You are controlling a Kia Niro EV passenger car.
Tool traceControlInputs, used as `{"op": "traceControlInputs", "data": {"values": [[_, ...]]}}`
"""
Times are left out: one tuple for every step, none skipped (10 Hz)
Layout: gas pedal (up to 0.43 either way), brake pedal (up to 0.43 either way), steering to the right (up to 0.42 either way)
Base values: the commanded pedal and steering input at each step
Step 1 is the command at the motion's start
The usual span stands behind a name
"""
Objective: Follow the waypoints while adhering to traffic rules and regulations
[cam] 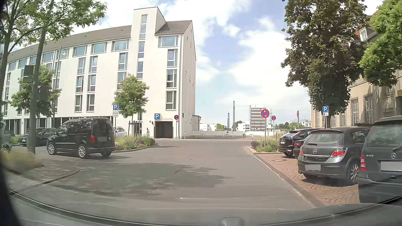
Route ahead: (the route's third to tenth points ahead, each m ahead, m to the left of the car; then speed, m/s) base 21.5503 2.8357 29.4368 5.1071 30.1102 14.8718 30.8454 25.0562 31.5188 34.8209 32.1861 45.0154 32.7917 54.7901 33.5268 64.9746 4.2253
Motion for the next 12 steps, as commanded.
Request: {"op": "traceControlInputs", "data": {"values": [[0.110, 0.024, 0.000], [0.098, 0.030, 0.002], [0.047, 0.030, 0.006], [0.000, 0.030, 0.006], [0.000, 0.030, 0.007], [0.000, 0.024, 0.008], [0.000, 0.024, 0.011], [0.000, 0.030, 0.017], [0.000, 0.030, 0.021], [0.000, 0.030, 0.022], [0.000, 0.030, 0.023], [0.000, 0.030, 0.024]]}}
